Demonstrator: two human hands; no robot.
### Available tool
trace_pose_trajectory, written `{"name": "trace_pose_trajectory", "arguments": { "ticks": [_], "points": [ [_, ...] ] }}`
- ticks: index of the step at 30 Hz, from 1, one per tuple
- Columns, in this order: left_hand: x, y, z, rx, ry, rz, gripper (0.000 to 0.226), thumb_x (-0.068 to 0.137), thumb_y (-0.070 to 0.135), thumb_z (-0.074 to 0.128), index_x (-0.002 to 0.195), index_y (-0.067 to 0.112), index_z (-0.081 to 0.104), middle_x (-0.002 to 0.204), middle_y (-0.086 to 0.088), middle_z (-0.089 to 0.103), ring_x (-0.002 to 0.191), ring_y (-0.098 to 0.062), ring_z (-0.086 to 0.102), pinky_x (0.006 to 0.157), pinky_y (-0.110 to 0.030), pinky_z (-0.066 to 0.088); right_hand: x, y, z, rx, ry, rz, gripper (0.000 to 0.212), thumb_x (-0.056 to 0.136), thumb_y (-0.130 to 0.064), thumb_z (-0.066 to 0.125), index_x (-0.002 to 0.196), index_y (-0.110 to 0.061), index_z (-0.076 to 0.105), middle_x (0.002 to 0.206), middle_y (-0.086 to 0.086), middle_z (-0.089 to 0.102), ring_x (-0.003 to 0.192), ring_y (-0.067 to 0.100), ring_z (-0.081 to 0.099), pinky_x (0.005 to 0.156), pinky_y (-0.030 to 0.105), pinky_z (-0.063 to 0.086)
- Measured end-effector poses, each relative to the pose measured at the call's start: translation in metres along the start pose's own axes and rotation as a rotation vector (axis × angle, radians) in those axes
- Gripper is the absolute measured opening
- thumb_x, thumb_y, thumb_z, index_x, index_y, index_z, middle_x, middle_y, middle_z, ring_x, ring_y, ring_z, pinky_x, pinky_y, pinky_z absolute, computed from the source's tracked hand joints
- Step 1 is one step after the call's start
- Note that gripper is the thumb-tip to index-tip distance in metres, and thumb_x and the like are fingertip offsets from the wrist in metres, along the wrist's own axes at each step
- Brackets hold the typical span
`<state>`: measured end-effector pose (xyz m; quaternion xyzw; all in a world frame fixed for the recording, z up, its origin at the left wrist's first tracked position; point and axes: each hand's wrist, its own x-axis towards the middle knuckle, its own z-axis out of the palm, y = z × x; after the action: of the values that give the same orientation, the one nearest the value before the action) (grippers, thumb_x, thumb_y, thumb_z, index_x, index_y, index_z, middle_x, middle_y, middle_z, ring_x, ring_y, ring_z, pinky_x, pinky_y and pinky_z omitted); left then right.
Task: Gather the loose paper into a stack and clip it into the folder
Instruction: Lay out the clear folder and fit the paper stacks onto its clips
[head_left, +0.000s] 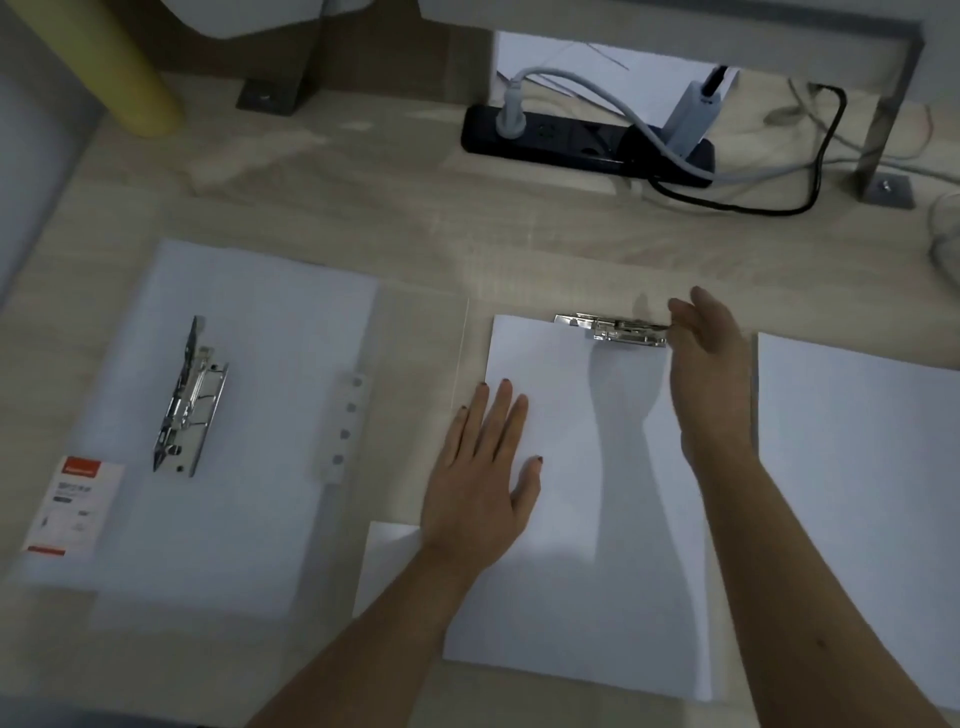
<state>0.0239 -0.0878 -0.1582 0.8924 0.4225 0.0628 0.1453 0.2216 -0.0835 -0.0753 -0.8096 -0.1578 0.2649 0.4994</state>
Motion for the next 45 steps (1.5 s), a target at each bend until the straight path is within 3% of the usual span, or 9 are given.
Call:
{"name": "trace_pose_trajectory", "arguments": {
  "ticks": [3, 6, 9, 13, 18, 27, 34, 40, 45],
  "points": [
    [0.0, -0.001, 0.0, -0.007, 0.007, -0.003, 0.056, 0.097, 0.041, 0.032, 0.146, 0.013, 0.029, 0.156, -0.003, 0.022, 0.146, -0.021, 0.013, 0.116, -0.038, 0.023, 0.004, 0.005, 0.008, -0.108, 0.046, -0.036, 0.05, 0.092, -0.007, 0.04, 0.142, -0.013, 0.033, 0.143, 0.003, 0.039, 0.114, 0.004, 0.041, 0.089, 0.01, 0.028],
    [0.001, -0.001, -0.001, -0.025, 0.007, -0.002, 0.056, 0.096, 0.04, 0.032, 0.146, 0.014, 0.029, 0.156, -0.003, 0.023, 0.146, -0.02, 0.014, 0.116, -0.037, 0.023, 0.011, 0.011, 0.009, -0.163, 0.044, 0.04, 0.051, 0.086, -0.012, 0.038, 0.136, -0.018, 0.037, 0.133, 0.008, 0.043, 0.118, 0.018, 0.042, 0.092, 0.02, 0.029],
    [0.001, -0.001, -0.001, -0.048, 0.001, -0.005, 0.056, 0.096, 0.04, 0.033, 0.147, 0.015, 0.027, 0.156, -0.002, 0.021, 0.147, -0.019, 0.011, 0.117, -0.036, 0.019, 0.006, 0.011, 0.009, -0.149, 0.048, -0.024, 0.054, 0.088, 0.003, 0.034, 0.14, -0.011, 0.037, 0.139, 0.006, 0.044, 0.125, 0.015, 0.045, 0.099, 0.024, 0.035],
    [0.0, -0.001, -0.001, -0.062, -0.012, -0.008, 0.057, 0.096, 0.039, 0.033, 0.147, 0.015, 0.026, 0.157, -0.001, 0.02, 0.147, -0.018, 0.009, 0.118, -0.035, 0.017, 0.0, 0.005, 0.015, -0.048, 0.001, -0.134, 0.053, 0.089, 0.01, 0.029, 0.133, -0.014, 0.046, 0.115, -0.001, 0.059, 0.11, 0.008, 0.056, 0.081, 0.003, 0.04],
    [0.001, -0.001, -0.001, -0.079, -0.027, -0.013, 0.057, 0.096, 0.04, 0.031, 0.147, 0.017, 0.024, 0.157, 0.0, 0.018, 0.147, -0.018, 0.008, 0.118, -0.034, 0.015, -0.009, 0.005, 0.026, -0.265, -0.16, -0.229, 0.057, 0.087, 0.015, 0.028, 0.134, -0.01, 0.049, 0.133, 0.0, 0.054, 0.119, 0.003, 0.045, 0.085, -0.01, 0.027],
    [0.001, -0.001, 0.0, -0.086, -0.041, -0.018, 0.057, 0.096, 0.041, 0.028, 0.147, 0.017, 0.024, 0.157, 0.0, 0.018, 0.147, -0.017, 0.009, 0.118, -0.034, 0.015, -0.014, 0.023, 0.047, -0.792, -0.26, -0.522, 0.071, 0.077, 0.02, 0.038, 0.143, -0.005, 0.032, 0.147, 0.011, 0.037, 0.136, 0.028, 0.032, 0.111, 0.032, 0.029],
    [0.002, -0.001, -0.001, -0.08, -0.049, -0.023, 0.057, 0.095, 0.041, 0.033, 0.147, 0.017, 0.025, 0.157, 0.0, 0.019, 0.147, -0.018, 0.011, 0.117, -0.035, 0.016, -0.007, 0.031, 0.054, -0.996, -0.254, -0.652, 0.065, 0.068, 0.021, 0.049, 0.131, 0.006, 0.046, 0.128, 0.019, 0.054, 0.114, 0.038, 0.051, 0.1, 0.04, 0.041],
    [0.002, -0.001, 0.0, -0.052, -0.075, -0.028, 0.059, 0.095, 0.043, 0.031, 0.148, 0.019, 0.021, 0.157, 0.001, 0.017, 0.147, -0.017, 0.007, 0.119, -0.033, 0.008, -0.011, 0.046, 0.06, -1.097, -0.24, -0.708, 0.066, 0.069, 0.02, 0.057, 0.132, 0.009, 0.044, 0.133, 0.023, 0.052, 0.125, 0.044, 0.047, 0.104, 0.047, 0.037],
    [0.004, -0.001, -0.001, -0.062, -0.061, -0.034, 0.059, 0.095, 0.044, 0.031, 0.148, 0.02, 0.02, 0.158, 0.002, 0.015, 0.147, -0.015, 0.005, 0.119, -0.032, 0.006, -0.009, 0.043, 0.055, -0.939, -0.276, -0.638, 0.073, 0.072, 0.02, 0.046, 0.141, -0.003, 0.036, 0.146, 0.017, 0.037, 0.136, 0.035, 0.034, 0.11, 0.04, 0.033]
  ]
}}
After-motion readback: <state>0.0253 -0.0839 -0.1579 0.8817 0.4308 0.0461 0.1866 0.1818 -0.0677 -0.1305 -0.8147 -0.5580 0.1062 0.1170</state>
